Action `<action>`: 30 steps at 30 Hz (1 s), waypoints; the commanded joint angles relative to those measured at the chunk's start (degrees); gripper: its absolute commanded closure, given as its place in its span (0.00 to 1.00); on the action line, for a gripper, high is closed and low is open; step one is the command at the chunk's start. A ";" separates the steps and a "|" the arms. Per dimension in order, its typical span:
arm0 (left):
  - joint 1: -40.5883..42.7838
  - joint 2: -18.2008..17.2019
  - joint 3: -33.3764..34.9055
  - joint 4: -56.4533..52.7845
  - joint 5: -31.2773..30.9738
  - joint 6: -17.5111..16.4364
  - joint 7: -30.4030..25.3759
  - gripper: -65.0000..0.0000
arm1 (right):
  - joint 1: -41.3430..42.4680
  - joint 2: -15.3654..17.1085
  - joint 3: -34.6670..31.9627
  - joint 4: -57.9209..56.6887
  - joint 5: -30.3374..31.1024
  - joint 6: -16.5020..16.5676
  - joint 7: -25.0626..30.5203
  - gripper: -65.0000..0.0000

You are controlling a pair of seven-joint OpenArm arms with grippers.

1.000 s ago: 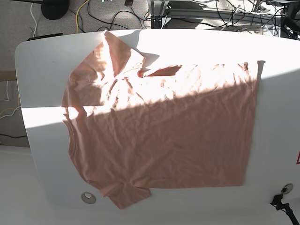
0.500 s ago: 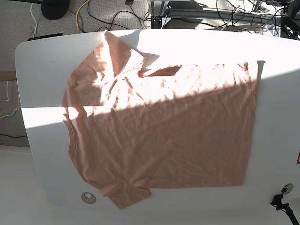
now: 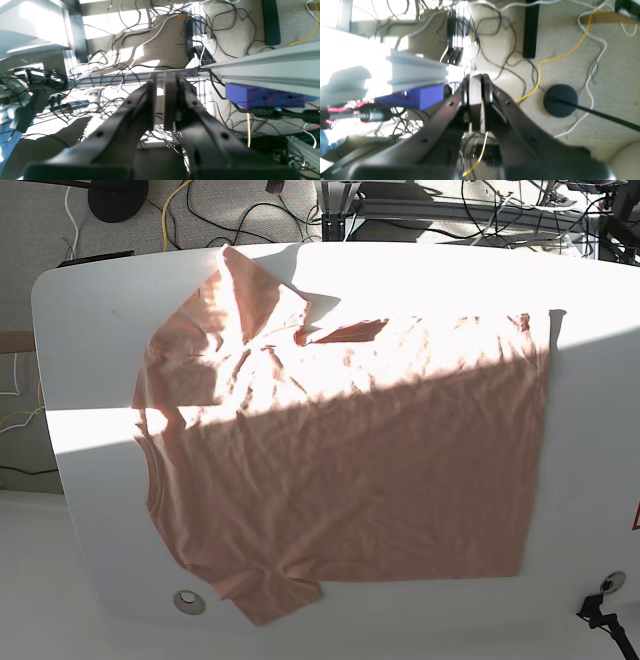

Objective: Fold the T-shirt properly
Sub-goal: 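Lower both grippers onto the shirt's shoulder edges and grasp them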

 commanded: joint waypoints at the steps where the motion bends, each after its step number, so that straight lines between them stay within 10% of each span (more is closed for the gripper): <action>1: -0.55 -0.12 -0.32 0.90 -0.25 0.24 -1.28 0.95 | -0.42 -0.07 -0.16 1.13 0.17 0.33 3.42 0.99; 6: -5.73 0.06 -0.68 1.17 -0.25 0.24 -2.07 0.91 | 3.36 0.11 -0.34 1.74 0.17 0.41 9.13 0.98; 16: -13.03 1.46 -1.47 1.34 -0.34 0.24 -9.63 0.33 | 13.03 0.02 -0.42 1.65 0.69 0.50 10.71 0.61; 22: -17.34 1.73 -3.14 1.34 -1.22 0.24 -12.44 0.29 | 17.07 2.13 -0.07 1.57 17.40 0.50 7.55 0.60; 30: -19.97 0.32 -11.22 0.82 -21.09 0.16 -12.27 0.29 | 17.60 8.28 0.01 0.42 43.07 -0.11 3.07 0.60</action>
